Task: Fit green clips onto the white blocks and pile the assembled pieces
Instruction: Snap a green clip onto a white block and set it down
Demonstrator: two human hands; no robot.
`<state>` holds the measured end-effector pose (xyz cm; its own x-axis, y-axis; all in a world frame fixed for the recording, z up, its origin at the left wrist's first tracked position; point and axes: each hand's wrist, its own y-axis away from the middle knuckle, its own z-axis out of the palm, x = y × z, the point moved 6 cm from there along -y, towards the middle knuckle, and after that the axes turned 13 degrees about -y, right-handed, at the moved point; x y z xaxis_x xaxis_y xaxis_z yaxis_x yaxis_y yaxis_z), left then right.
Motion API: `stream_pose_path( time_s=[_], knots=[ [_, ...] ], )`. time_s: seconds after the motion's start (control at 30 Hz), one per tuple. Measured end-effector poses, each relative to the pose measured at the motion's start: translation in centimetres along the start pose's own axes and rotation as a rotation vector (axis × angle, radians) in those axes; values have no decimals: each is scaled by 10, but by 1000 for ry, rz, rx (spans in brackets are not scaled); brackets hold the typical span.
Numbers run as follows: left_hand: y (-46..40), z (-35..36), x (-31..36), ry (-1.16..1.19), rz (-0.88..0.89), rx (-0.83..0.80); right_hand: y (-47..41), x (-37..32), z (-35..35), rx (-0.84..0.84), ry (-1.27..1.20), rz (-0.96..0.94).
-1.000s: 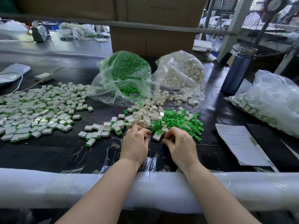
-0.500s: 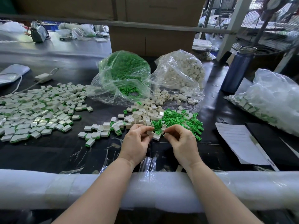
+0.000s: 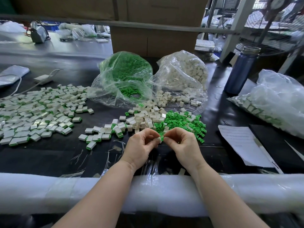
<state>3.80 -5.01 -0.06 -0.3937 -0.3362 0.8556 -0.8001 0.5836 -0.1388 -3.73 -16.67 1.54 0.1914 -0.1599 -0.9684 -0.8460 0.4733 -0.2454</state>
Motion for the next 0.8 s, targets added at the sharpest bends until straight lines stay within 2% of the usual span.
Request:
stream_pose_path(
  time_s=[0.47, 0.8],
  knots=[
    [3, 1, 6, 41, 1, -51, 3, 2, 2, -15, -21, 83],
    [3, 4, 6, -17, 17, -98, 3, 3, 3, -58, -12, 125]
  ],
)
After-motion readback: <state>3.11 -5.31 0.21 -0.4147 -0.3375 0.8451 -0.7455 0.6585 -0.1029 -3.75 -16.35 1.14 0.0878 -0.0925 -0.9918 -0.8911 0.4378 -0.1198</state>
